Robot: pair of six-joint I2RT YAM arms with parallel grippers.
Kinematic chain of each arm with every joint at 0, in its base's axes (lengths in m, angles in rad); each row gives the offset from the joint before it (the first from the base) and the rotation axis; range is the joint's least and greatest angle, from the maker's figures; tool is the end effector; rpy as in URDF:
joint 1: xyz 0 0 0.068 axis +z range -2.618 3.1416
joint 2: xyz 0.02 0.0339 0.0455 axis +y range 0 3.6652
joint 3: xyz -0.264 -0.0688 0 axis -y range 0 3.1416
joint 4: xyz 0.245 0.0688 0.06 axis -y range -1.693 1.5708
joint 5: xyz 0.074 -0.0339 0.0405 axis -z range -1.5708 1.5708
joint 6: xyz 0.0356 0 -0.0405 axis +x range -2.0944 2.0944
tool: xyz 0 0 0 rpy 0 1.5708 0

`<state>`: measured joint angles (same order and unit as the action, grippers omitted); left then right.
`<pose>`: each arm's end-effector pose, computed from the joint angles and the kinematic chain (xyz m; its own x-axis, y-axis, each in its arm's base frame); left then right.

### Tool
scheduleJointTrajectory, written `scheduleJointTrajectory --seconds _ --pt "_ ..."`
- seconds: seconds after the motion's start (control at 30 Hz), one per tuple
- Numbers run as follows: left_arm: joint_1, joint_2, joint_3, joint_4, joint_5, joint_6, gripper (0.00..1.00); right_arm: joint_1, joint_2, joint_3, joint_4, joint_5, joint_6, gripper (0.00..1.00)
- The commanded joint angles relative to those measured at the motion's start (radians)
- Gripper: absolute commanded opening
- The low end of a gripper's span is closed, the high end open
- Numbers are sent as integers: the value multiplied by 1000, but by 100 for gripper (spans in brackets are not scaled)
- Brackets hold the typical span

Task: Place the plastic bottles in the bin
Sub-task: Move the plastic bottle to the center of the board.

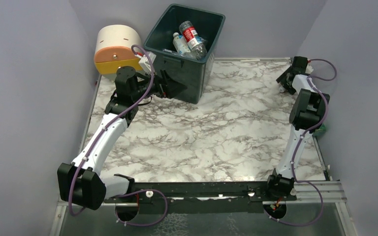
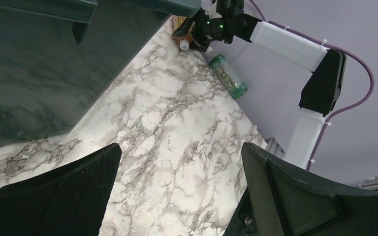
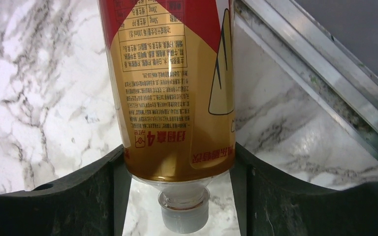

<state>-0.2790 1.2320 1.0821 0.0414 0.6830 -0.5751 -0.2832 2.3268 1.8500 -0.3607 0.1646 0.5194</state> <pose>0.2673 -0.0999 0.3742 -0.5316 -0.2866 -0.7970 0.6288 0.4970 -0.5981 0.4970 -0.1507 0.1654 -0.4302 0.6352 -0.6415 0.6848 0.6926 0.2265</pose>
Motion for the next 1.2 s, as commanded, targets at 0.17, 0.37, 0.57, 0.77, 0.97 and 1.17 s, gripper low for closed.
scheduleJointTrajectory --seconds 0.17,0.37,0.57,0.77,0.97,1.17 --pt "-5 -60 -59 72 -3 -22 99 76 -191 -193 -10 53 -1 54" --pt "-6 -96 -112 118 9 -57 99 137 -374 -448 38 68 13 54" --pt "-8 -92 -129 135 27 -71 99 209 -624 -713 70 43 22 54" --pt "-9 -68 -128 133 32 -65 99 292 -867 -946 62 -58 36 54" --pt "-18 -65 -144 141 10 -64 99 437 -1042 -1088 16 -170 67 53" --pt "-31 -74 -169 144 -16 -66 99 684 -1169 -1200 -33 -214 174 53"
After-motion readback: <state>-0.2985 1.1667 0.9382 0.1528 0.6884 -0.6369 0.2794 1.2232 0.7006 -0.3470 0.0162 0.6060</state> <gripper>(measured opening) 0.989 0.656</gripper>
